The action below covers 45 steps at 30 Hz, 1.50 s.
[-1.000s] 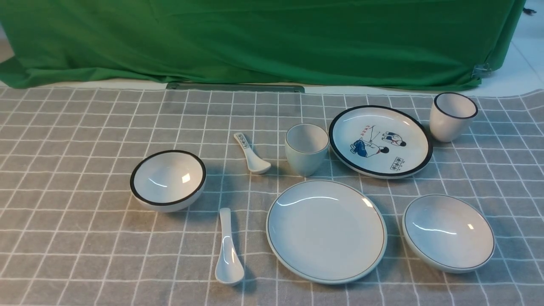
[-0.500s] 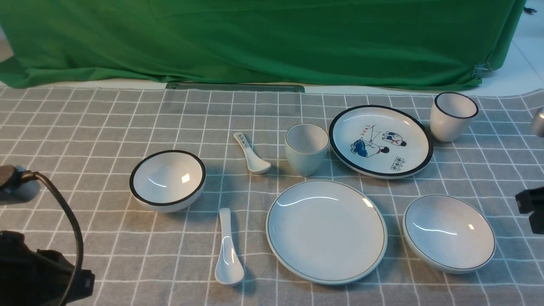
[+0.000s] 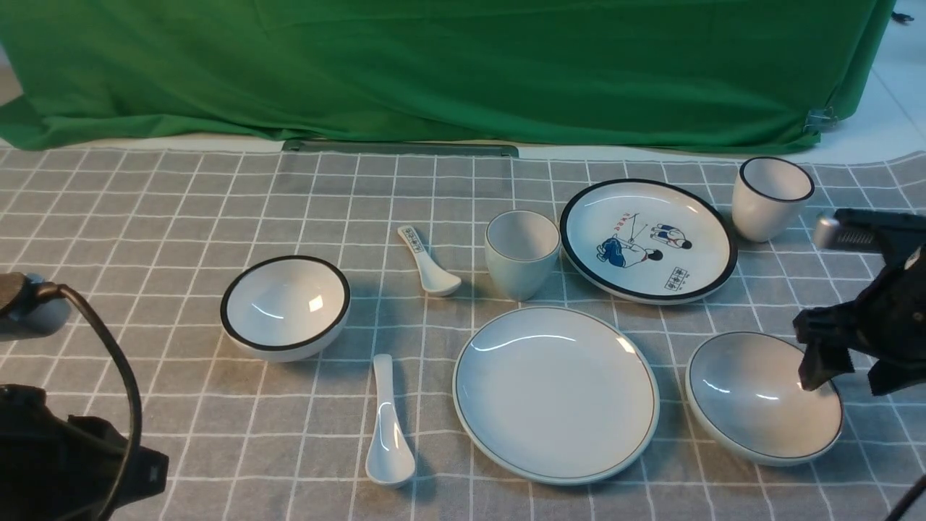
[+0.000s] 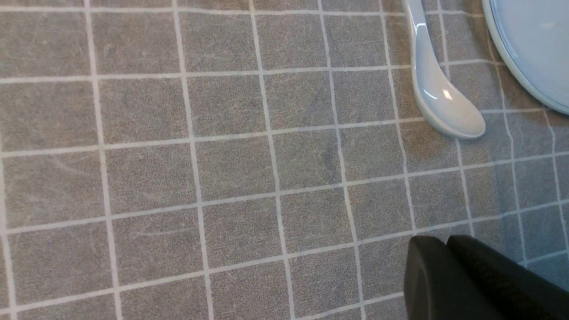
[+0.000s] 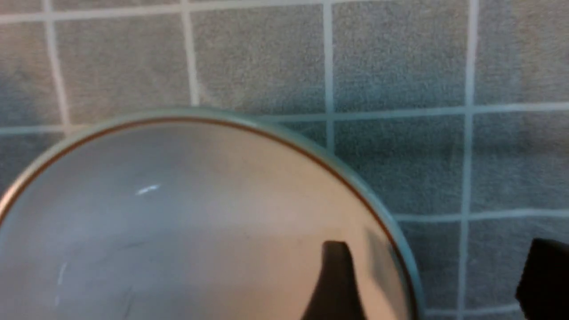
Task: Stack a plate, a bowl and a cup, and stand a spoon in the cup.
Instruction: Use the right arm to grab a blue rice bowl, then use the right arm to put the blue rice bowl into the blue large plate in the middle
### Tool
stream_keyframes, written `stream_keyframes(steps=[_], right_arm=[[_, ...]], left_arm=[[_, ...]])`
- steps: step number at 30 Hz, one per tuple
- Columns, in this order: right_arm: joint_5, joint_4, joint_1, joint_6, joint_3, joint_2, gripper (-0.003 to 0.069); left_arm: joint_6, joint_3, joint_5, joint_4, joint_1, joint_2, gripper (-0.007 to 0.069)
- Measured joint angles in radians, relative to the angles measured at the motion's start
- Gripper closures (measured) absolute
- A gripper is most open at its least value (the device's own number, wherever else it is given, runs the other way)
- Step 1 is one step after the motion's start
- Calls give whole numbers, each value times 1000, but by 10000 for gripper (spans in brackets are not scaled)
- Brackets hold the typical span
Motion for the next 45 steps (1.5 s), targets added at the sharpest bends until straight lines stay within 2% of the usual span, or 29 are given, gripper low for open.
stream_keyframes(steps=[2,3,4,5,6,8,10,16,21,25,38,40,41,44,45], right_arm=[[-9,3,0,0,0,26,192],[-11,8,0,0,0,32,265],[-12,16,0,-5,0,33,384],[-12,20,0,-7,-1,32,463],[-6,27,0,-10,-1,26,513],[-7,48,0,-22,-1,-1,564],[-5,70,4,-35,-1,-39,582],[-35,119,88,-75,-1,-168,583],[-49,168,286,-78,-52,-154,583],[-51,171,369,-58,-128,-38,583],[-37,169,396,-24,-194,106,566],[-37,170,397,-23,-197,110,507],[-37,170,397,-23,-198,110,500],[-34,170,398,-22,-199,112,352],[-33,170,398,-22,-199,112,334]], left_arm=[[1,0,-4,0,0,0,607],[1,0,-8,0,0,0,607],[1,0,-12,0,0,0,607],[1,0,-18,0,0,0,607],[1,0,-19,0,0,0,607],[1,0,-25,0,0,0,607],[1,0,-30,0,0,0,607],[1,0,-50,0,0,0,607],[1,0,-78,-5,0,1,607],[2,0,-77,-8,0,1,607],[2,0,-59,-10,0,1,607],[2,0,-57,-10,0,1,607],[2,0,-57,-10,0,1,607],[2,0,-56,-10,0,1,607],[2,0,-56,-10,0,1,607]])
